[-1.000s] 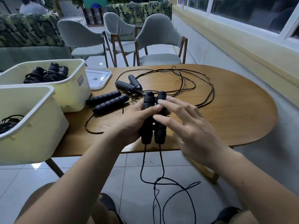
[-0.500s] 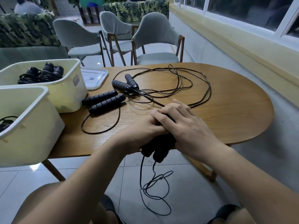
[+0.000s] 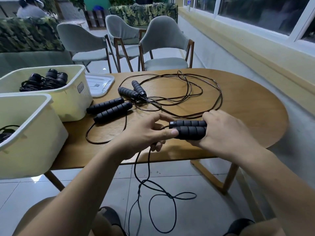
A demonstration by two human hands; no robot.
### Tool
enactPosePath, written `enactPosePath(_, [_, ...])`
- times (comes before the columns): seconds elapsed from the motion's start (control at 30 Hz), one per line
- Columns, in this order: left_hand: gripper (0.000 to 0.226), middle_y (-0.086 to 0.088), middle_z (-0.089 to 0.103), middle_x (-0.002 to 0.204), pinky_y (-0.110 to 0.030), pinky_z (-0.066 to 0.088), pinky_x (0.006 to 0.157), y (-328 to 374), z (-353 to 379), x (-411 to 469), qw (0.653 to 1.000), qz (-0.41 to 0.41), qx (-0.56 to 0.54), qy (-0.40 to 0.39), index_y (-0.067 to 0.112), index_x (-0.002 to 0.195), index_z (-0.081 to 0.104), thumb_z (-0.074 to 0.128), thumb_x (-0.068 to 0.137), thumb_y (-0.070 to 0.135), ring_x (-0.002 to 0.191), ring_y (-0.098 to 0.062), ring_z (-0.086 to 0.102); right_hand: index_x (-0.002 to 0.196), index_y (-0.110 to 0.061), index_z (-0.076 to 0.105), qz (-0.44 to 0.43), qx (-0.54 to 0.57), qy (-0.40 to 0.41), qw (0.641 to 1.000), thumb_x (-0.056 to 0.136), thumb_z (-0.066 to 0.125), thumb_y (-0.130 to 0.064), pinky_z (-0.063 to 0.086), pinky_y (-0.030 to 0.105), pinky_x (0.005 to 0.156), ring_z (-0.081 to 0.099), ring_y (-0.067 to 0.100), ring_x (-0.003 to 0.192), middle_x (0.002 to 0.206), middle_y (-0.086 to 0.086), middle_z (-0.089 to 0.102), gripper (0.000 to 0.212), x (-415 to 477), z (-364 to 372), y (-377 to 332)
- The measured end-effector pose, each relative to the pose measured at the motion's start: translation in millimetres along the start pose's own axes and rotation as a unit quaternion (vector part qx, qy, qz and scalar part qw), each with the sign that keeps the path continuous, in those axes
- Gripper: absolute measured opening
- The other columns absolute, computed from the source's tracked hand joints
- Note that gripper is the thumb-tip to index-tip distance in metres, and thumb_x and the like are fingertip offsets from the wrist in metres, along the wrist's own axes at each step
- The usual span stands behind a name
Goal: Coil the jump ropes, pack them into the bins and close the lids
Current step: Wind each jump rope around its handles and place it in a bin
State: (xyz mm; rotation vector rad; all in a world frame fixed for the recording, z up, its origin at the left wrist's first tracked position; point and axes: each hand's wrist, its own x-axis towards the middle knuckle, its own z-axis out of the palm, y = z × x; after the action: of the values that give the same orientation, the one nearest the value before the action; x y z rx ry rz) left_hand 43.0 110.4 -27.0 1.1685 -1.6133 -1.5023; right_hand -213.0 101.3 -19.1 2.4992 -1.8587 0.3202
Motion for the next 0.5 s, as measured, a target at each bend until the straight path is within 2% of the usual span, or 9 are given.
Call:
enactPosePath(0.07, [0.054,-0.007,0.061,0.083,-0.035,0.053,0.064,2,-3,-3,1.000,0.011,0.002,-0.025,0.022,0.138,0.061,0.081,0.088,0.026,0.071,-0.023,0.060,0.090,-0.035,0.050,0.019,0.071,-0.048,0.996,0.078,0.070,-0.083,0.045,0.035,0.063,0.060,0.016,0.082,0.088,-0.013,0.060,0.053,-3,-9,4])
enactPosePath(0.17, [0.049,-0.004,0.053,0.079,-0.035,0.056,0.067,4,-12,-4,1.000,0.019,-0.013,-0.020,0.021,0.138,0.064,0.077,0.090,0.024,0.071,-0.020,0.058,0.112,-0.049,0.060,0.036,0.213,-0.119,0.969,0.074,0.076,-0.082,0.051,0.033,0.069,0.064,0.009,0.085,0.093,-0.012,0.068,0.053,-7,-26,13])
enactPosePath(0.23, [0.041,0.000,0.051,0.074,-0.033,0.054,0.063,1,-12,-3,0.999,0.029,-0.022,0.001,0.018,0.134,0.066,0.072,0.094,0.028,0.067,-0.018,0.056,0.118,-0.053,0.062,0.020,0.272,-0.145,0.951,0.072,0.075,-0.085,0.056,0.038,0.074,0.068,0.011,0.087,0.097,-0.011,0.071,0.058,-7,-31,18])
enactPosePath(0.3, [0.026,-0.001,0.044,0.071,-0.033,0.049,0.060,-3,-4,-2,0.998,0.056,-0.038,0.012,0.016,0.122,0.068,0.063,0.101,0.031,0.063,-0.017,0.051,0.116,-0.042,0.067,-0.008,0.355,-0.173,0.919,0.080,0.070,-0.084,0.061,0.046,0.073,0.071,0.022,0.077,0.092,0.000,0.074,0.056,-8,-28,17])
enactPosePath(0.37, [0.021,-0.004,0.037,0.072,-0.036,0.043,0.057,-6,6,1,0.994,0.081,-0.060,0.032,0.017,0.110,0.065,0.054,0.105,0.034,0.060,-0.018,0.044,0.117,-0.028,0.067,-0.017,0.466,-0.196,0.862,0.091,0.059,-0.077,0.054,0.045,0.063,0.064,0.031,0.068,0.089,0.013,0.072,0.056,-10,-22,13])
enactPosePath(0.43, [0.026,-0.005,0.036,0.073,-0.036,0.041,0.055,-8,11,4,0.992,0.095,-0.052,0.071,0.013,0.115,0.057,0.050,0.107,0.037,0.059,-0.018,0.042,0.122,-0.019,0.065,-0.016,0.528,-0.215,0.821,0.100,0.054,-0.068,0.047,0.040,0.059,0.059,0.028,0.068,0.090,0.017,0.070,0.054,-9,-20,9])
enactPosePath(0.5, [0.028,-0.010,0.036,0.077,-0.035,0.043,0.051,-7,11,6,0.987,0.117,-0.030,0.102,0.013,0.124,0.053,0.049,0.109,0.036,0.059,-0.020,0.042,0.124,-0.015,0.064,-0.017,0.552,-0.219,0.804,0.103,0.055,-0.063,0.046,0.036,0.058,0.058,0.026,0.067,0.089,0.014,0.070,0.054,-8,-19,5])
